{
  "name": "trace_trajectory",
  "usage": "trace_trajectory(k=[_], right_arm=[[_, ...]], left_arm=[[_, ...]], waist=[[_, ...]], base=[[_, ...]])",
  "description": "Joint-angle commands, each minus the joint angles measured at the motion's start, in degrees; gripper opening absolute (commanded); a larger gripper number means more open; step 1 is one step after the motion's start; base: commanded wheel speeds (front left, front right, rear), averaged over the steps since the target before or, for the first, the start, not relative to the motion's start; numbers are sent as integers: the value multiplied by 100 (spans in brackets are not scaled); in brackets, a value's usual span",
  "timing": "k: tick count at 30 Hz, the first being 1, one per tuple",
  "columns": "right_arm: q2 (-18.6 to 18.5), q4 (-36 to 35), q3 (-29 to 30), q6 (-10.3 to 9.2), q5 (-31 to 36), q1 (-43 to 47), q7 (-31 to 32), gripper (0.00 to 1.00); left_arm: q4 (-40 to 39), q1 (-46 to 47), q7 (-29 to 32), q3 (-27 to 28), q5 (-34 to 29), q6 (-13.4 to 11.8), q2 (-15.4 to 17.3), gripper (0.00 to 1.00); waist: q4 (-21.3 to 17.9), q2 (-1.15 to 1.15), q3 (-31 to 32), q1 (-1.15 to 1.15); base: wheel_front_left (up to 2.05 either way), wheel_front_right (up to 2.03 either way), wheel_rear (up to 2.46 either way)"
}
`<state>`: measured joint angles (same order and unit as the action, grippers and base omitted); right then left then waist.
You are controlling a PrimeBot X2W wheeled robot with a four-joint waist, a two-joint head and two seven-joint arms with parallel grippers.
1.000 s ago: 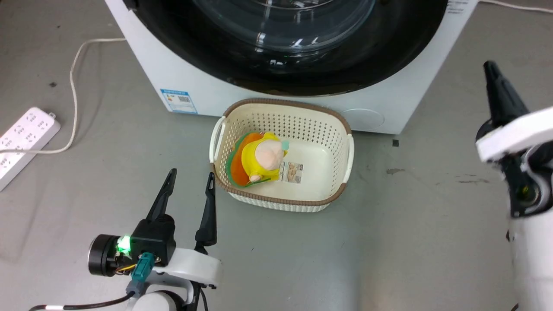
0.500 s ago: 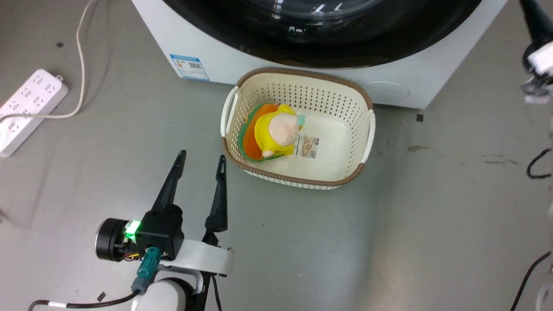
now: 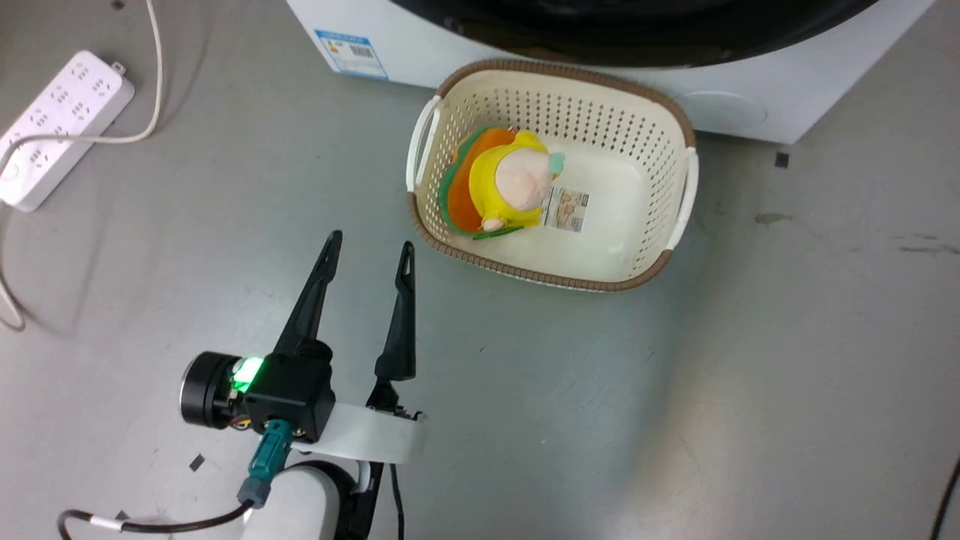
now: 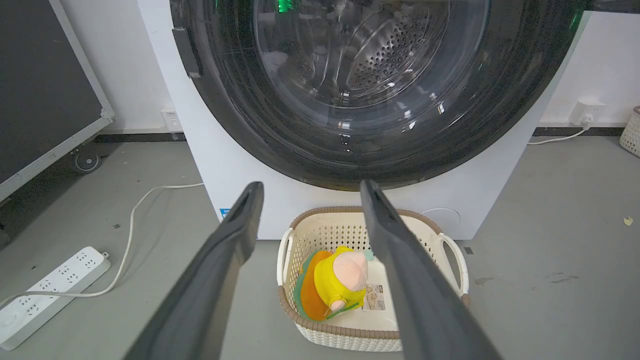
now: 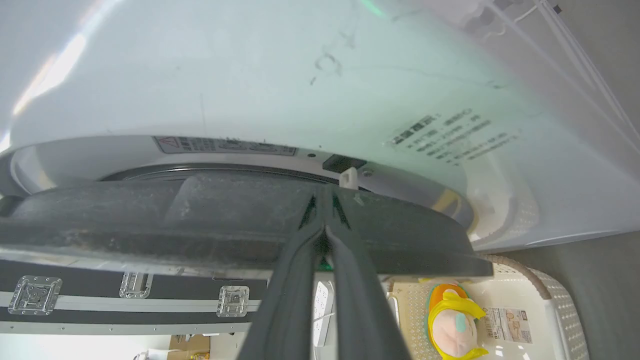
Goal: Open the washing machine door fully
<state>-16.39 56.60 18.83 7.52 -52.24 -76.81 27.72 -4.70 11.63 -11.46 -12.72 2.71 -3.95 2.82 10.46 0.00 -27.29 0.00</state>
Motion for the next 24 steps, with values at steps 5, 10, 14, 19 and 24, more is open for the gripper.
trace_trajectory(k=[5,10,14,19,24], right_arm=[[-214,504,137,-2,-285,-619,287,0],[-323,846,297,-3,-519,-1018,656,0],[-353,1090,464,-3,-727,-1134,1200,0],[-428,1384,543,-3,-806,-1107,1606,0],[-313,1729,651,-3,-1034,-766,2102,0]], left_arm=[[-63,171,-115,-102,26,-67,5,100],[-82,245,-175,-166,48,-90,5,100],[-102,311,-223,-234,88,-146,6,100],[-67,309,-282,-276,100,-193,6,100],[107,209,-353,-287,77,-162,6,100]], waist=[[109,0,-205,0],[204,0,-352,0],[278,0,-427,0],[295,0,-364,0],[202,0,91,0]], base=[[0,0,0],[0,0,0],[0,0,0],[0,0,0],[0,0,0]])
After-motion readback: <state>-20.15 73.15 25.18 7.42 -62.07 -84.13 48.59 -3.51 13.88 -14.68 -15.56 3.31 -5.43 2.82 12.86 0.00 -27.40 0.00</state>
